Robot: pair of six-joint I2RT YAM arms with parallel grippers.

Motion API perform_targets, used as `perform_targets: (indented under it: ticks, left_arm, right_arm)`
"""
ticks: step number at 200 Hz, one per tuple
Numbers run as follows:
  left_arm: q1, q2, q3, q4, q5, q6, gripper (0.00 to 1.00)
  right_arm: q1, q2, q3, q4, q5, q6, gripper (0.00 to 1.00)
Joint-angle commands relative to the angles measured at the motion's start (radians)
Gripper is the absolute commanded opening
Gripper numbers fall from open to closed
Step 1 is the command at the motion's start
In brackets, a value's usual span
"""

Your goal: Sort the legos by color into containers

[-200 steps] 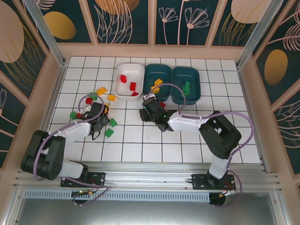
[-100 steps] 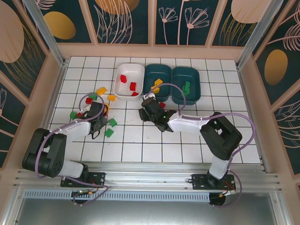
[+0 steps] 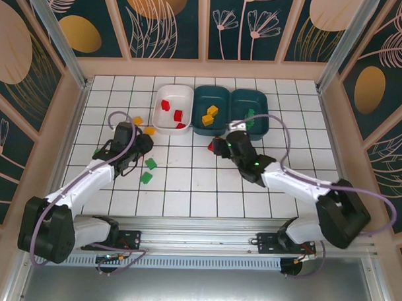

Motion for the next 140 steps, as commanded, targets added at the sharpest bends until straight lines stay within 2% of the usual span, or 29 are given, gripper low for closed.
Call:
perform_targets:
  ticks: [1,28,42,50,89,113,140]
  left_arm:
    - [-0.045,0.059,0.108,0.035,0.035,0.051,0.21]
    - [-0.088,0.183,0.232,0.077,0.064,0.075,0.21]
    - [-0.109,0.27,0.317,0.089,0.086,0.083,0.21]
    - [-0.124,0.326,0.371,0.089,0.099,0.097,0.21]
    - [-0.185,0.628,0.687,0.006,0.141,0.164,0.23]
    - [-0.215,0.807,0.893,-0.079,0.155,0.196,0.24]
    - [-0.237,0.945,1.054,-0.138,0.185,0.143,0.26]
  right_arm:
    - [-0.055,-0.131,-0.046,0.104,-0.002,0.001,0.97]
    - [-0.143,-0.159,-0.088,0.114,-0.024,0.046,0.99]
    - [-0.182,-0.142,-0.078,0.018,0.037,0.119,0.99]
    - [-0.213,-0.153,-0.109,0.022,0.068,0.145,0.99]
    - [-0.296,-0.28,-0.275,0.151,0.022,0.172,0.99]
    - [-0.342,-0.281,-0.305,0.166,0.005,0.209,0.98]
    - [-0.354,-0.267,-0.303,0.139,0.059,0.237,0.99]
